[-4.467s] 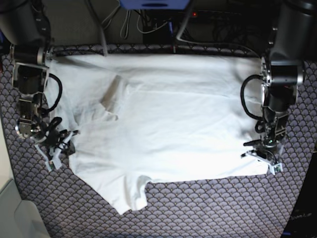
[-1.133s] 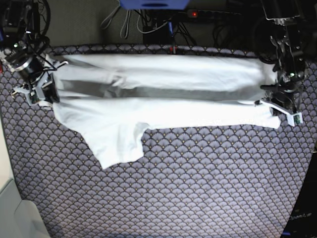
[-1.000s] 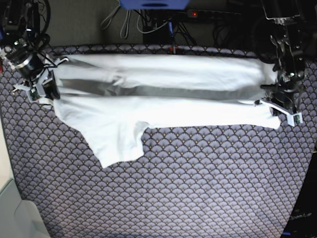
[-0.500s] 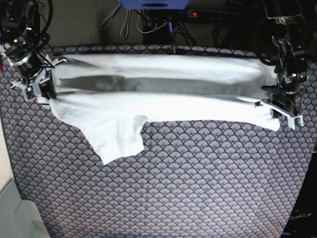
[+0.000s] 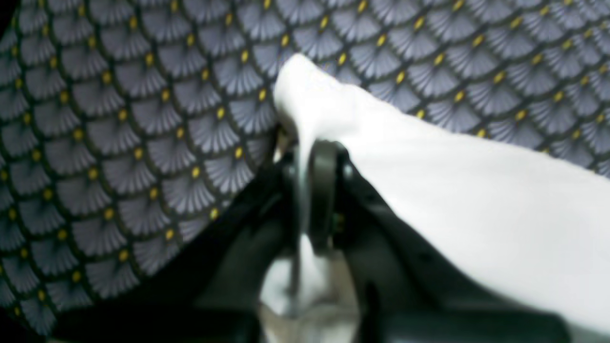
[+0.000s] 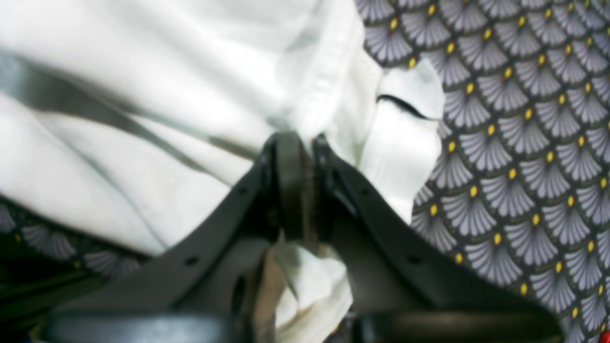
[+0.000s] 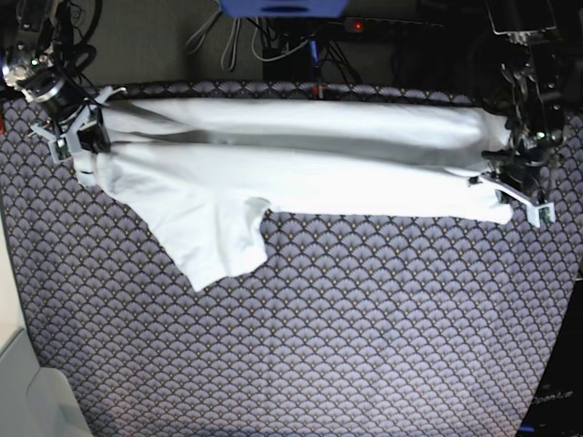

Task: Fold the T-shirt properly
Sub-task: 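Lay the folded hem section down along the collar with both grippers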

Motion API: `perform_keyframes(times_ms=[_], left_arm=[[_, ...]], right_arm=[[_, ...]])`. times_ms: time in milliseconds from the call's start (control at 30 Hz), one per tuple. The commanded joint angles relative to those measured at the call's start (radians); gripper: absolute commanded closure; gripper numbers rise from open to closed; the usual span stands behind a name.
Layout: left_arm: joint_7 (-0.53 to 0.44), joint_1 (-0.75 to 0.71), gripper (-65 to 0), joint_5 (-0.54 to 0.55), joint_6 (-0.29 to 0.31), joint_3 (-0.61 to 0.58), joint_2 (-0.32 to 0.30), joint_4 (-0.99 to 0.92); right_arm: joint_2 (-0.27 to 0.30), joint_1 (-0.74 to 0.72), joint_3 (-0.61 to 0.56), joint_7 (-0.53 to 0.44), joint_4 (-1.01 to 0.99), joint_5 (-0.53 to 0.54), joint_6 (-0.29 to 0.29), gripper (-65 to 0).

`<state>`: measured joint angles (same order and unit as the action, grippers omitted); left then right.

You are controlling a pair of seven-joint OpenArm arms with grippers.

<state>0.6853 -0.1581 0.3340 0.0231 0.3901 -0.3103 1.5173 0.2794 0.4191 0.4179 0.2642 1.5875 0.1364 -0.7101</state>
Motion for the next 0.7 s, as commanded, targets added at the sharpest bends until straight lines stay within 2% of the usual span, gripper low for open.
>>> perform_keyframes(times_ms=[0,433,533,600,667], left_arm=[[-0.023,0.005,-0.5,-0.009,-0.010,0.005,-0.019,0.001],[-0.020,-0.014,-0.5,-0.013,-0.010,-0.001,-0.014,-0.019],[0.021,-0.014,-0.5,-0.009,-0.010,-0.001,-0.014,-0.019],[0.066,-0.005,-0.5,-0.008,-0.010,0.004,-0.014,-0.019],[0.092,-0.005,-0.5,-0.008,-0.010,0.005,-0.014,-0.019]], right_arm=[[0.016,0.001,0.016,-0.016,0.011,0.002,0.012,0.0],[0.019,0.017,0.009,-0.015,0.007,-0.001,0.012,0.0],[0.021,0.019,0.009,-0.009,0.007,-0.001,0.012,0.0],[0.021,0.019,0.012,-0.009,0.007,-0.001,0.012,-1.7],[0.022,0.021,0.012,-0.007,0.007,-0.001,0.012,-6.5]])
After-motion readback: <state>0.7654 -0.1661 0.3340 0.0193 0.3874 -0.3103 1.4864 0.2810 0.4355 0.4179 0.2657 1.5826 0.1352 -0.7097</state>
